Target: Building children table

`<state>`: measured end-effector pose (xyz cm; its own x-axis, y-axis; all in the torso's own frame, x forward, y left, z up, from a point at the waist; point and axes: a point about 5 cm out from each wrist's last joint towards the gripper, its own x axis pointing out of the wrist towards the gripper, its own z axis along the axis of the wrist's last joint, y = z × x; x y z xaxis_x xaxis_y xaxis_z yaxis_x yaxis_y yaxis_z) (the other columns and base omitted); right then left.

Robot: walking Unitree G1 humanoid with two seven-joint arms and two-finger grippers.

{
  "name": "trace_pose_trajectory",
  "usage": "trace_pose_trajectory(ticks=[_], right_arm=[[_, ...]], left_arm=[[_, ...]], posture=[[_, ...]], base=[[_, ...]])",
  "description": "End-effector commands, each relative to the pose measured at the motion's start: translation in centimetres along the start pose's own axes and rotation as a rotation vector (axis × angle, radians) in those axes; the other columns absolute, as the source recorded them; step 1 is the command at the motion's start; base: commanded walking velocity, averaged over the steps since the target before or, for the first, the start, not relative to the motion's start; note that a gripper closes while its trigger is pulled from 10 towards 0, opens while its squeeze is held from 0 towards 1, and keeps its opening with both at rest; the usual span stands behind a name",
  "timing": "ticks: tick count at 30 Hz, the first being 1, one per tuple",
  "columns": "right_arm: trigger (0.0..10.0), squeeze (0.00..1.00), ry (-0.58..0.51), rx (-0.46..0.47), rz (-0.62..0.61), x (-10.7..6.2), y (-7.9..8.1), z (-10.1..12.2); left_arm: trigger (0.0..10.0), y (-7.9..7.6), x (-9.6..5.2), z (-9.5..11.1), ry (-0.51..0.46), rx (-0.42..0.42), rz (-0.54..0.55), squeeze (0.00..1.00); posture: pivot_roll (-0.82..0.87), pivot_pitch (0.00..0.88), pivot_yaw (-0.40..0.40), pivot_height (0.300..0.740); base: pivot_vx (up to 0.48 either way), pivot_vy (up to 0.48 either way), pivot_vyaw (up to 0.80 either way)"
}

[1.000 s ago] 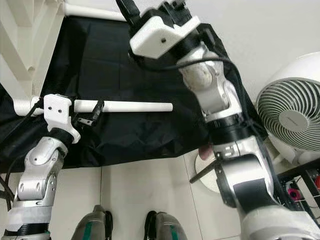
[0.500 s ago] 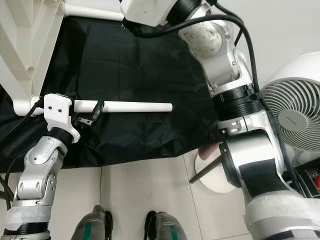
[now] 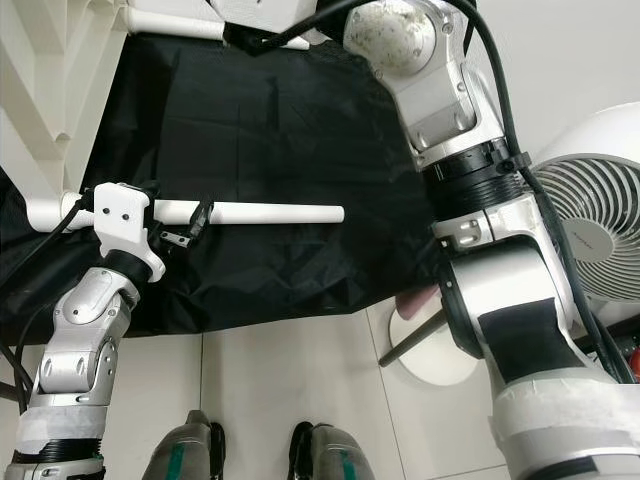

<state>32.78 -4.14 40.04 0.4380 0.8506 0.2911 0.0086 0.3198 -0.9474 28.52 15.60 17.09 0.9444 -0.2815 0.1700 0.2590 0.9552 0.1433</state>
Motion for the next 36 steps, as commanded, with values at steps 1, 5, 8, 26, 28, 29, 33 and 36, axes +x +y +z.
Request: trace_pose_trajectory(ticks=[1,5,8,26,28,29,33,36], right_arm=[[10.0,0.00,-0.005,-0.028,0.006,0.7,-0.5,0.6],[10.0,0.00,-0.007,-0.042,0.004,1.0,-0.8,0.9],[4.3,0.00,-0.010,-0.052,0.011,1.2,-0.9,1.0],[0.0,0.00,0.048,-0.014,-0.099,0.4,-3.8,0.7],[0.0,0.00,0.069,-0.010,-0.127,-0.1,-4.2,0.4],[0.0,0.00,0.069,-0.010,-0.127,-0.1,-4.2,0.4],[0.0,0.00,0.122,-0.003,-0.206,-1.6,-5.4,-0.5],[0.0,0.00,0.137,-0.005,-0.233,-2.1,-5.8,-0.7]], left_arm=[[10.0,0.1,-0.1,-0.7,0.033,-0.004,0.074,0.00],[10.0,0.1,0.0,-0.8,0.042,-0.010,0.076,0.00],[10.0,0.0,0.0,-0.8,0.047,-0.018,0.077,0.00],[10.0,1.6,-0.7,-2.8,0.250,-0.391,0.346,0.00],[10.0,2.0,-0.9,-3.1,0.269,-0.436,0.385,0.00],[10.0,2.0,-0.9,-3.1,0.269,-0.436,0.385,0.00],[10.0,2.7,-1.4,-2.7,0.278,-0.471,0.423,0.00],[10.0,2.8,-1.6,-2.4,0.284,-0.474,0.427,0.00]], posture=[[0.10,0.075,-0.073,0.740],[0.10,0.072,-0.073,0.740],[0.10,0.071,-0.072,0.740],[0.09,0.065,-0.078,0.740],[0.09,0.066,-0.078,0.740],[0.09,0.066,-0.078,0.740],[0.08,0.067,-0.069,0.740],[0.08,0.067,-0.068,0.740]], base=[[0.000,0.000,0.00],[0.000,0.000,0.00],[0.000,0.000,0.00],[0.000,0.000,0.00],[0.000,0.000,0.00],[0.000,0.000,0.00],[0.000,0.000,0.00],[0.000,0.000,0.00]])
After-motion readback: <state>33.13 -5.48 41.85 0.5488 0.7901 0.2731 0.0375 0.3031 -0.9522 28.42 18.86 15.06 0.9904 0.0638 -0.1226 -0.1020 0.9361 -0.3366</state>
